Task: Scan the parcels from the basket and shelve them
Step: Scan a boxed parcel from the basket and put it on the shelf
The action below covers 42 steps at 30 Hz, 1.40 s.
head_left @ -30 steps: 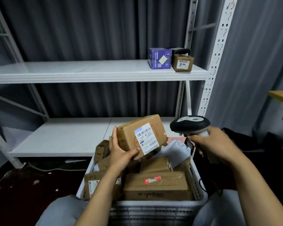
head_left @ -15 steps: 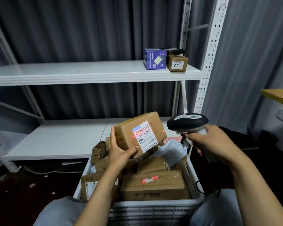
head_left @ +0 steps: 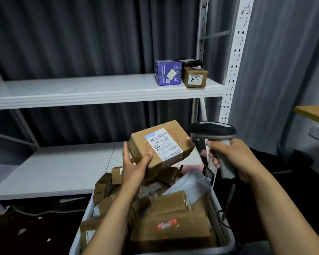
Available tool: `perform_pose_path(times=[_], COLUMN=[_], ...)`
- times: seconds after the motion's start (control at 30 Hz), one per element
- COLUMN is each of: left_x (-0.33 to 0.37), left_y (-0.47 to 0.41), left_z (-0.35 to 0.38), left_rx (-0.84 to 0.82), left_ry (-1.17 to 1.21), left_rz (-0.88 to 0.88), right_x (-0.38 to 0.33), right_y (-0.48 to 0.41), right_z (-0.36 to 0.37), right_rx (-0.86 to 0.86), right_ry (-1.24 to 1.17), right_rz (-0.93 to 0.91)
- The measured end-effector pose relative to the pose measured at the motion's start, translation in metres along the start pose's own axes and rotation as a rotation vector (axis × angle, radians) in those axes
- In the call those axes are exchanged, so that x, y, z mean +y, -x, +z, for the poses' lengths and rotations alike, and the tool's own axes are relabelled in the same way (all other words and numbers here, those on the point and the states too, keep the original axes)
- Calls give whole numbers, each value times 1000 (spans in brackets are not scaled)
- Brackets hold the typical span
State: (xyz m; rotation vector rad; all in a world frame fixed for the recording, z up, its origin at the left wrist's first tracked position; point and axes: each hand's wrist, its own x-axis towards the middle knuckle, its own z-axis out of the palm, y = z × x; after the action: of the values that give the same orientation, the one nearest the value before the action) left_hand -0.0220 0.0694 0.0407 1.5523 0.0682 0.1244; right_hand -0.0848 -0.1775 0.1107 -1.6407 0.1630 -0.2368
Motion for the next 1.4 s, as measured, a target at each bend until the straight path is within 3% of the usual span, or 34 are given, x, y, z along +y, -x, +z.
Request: perform_pose_path(times=[0.23, 0.57, 0.9, 1.07, 1.4], left_x=[65, 167, 178, 174, 144], left_y=[-76, -145, -162, -169, -184], left_z=[40, 53, 99, 125, 128], left_rx=[-46, -40, 116, 184, 67], left_ry=[195, 269, 480, 371, 10], left_rz=[-56, -91, -192, -159, 22], right_x=[-39, -89, -111, -111, -108], right_y=[-81, -133, -162, -168, -184], right_z=[20, 11, 6, 3, 2], right_rx=[20, 40, 86, 94, 96], right_ry=[-169, -103, -84, -58, -28], right_rz=[-125, -211, -237, -250, -254])
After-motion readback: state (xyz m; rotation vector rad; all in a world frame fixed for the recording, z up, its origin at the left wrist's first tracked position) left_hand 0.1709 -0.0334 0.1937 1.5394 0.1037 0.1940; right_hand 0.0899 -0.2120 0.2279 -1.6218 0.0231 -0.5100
